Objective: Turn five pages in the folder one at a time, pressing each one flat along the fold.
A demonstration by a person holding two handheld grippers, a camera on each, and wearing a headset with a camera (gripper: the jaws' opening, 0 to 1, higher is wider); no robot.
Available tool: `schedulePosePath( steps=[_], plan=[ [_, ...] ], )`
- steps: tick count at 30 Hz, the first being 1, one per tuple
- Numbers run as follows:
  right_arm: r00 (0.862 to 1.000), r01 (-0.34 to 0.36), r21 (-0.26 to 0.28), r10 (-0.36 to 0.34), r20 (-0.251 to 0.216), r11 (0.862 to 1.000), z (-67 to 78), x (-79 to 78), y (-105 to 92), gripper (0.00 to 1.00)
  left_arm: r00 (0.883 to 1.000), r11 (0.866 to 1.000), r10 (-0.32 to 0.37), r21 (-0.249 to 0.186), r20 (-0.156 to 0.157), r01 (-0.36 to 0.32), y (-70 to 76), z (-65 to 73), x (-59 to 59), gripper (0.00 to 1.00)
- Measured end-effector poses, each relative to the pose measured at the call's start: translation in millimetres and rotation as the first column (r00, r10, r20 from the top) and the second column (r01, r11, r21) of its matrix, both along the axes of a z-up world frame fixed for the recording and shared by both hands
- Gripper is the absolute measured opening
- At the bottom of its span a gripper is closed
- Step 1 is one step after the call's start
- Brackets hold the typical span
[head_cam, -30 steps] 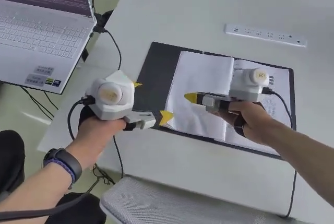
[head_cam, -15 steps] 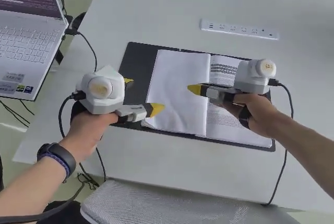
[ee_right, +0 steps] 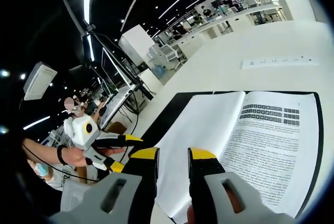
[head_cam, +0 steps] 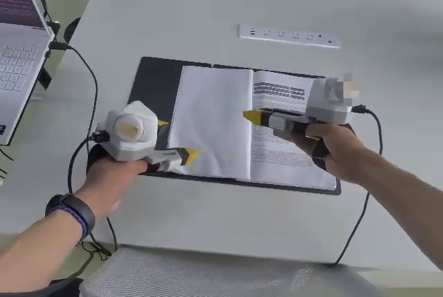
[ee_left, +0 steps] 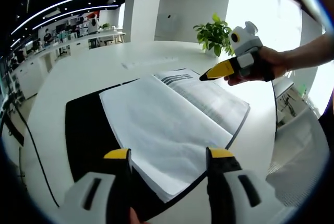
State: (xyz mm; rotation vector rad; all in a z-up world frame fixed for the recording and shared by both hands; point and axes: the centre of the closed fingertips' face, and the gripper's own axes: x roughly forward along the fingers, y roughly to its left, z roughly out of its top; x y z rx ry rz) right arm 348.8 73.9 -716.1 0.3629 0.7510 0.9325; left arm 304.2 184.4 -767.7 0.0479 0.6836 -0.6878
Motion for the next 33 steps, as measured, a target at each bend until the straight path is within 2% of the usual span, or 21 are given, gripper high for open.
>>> schedulePosePath(
  steps=[3,5,8,12,13,14,16,19,26,33],
  plan=[
    [1.0,0.003,-0.003,-0.003,-0.001,1.0,-1.2,0.1,-3.8,0.2,1.0,1.0,0.002,0.007,-0.023,-0.001,0.0,-11.7,-4.9,0.55],
    [1.0,0.008,-0.004,-0.008,-0.005,1.0,-2.8,0.5,-5.8,0.2,0.999,1.0,-0.002,0.027,-0.038,0.003,0.8,-20.2,-8.5,0.53],
    [1.0,0.012,-0.003,-0.012,-0.011,1.0,-3.9,0.2,-6.6,0.18,0.999,0.999,-0.004,0.049,-0.046,0.006,2.7,-28.0,-11.1,0.51],
    [1.0,0.008,-0.007,-0.008,-0.018,1.0,-7.5,-1.0,-6.0,0.17,0.998,0.994,-0.004,0.112,-0.061,0.011,11.0,-45.4,-13.9,0.48],
    [1.0,0.01,-0.006,-0.01,-0.02,1.0,-7.9,-1.2,-6.0,0.17,1.0,0.993,-0.005,0.117,-0.027,0.008,10.8,-42.0,-10.8,0.46],
    [1.0,0.013,-0.002,-0.013,-0.023,1.0,-7.7,-1.5,-5.8,0.17,0.999,0.993,0.004,0.12,-0.037,0.0,11.6,-42.8,-11.4,0.45],
    [0.999,0.019,0.005,-0.019,-0.027,1.0,-8.1,-1.1,-5.6,0.17,0.999,0.994,0.005,0.112,-0.034,-0.001,11.9,-42.7,-9.7,0.45],
    [0.999,0.029,0.011,-0.029,-0.033,1.0,-8.5,-0.2,-5.2,0.16,1.0,0.991,-0.005,0.135,-0.007,0.006,12.2,-44.6,-8.5,0.45],
    [0.999,0.026,0.018,-0.026,-0.029,0.999,-6.5,6.1,-1.2,0.16,1.0,0.99,0.002,0.141,0.001,-0.003,12.6,-43.4,-8.0,0.45],
    [0.999,0.048,0.043,-0.047,-0.026,0.998,-4.1,28.9,0.2,0.15,1.0,0.99,0.004,0.141,0.005,-0.005,11.1,-40.5,-10.2,0.45]
  ],
)
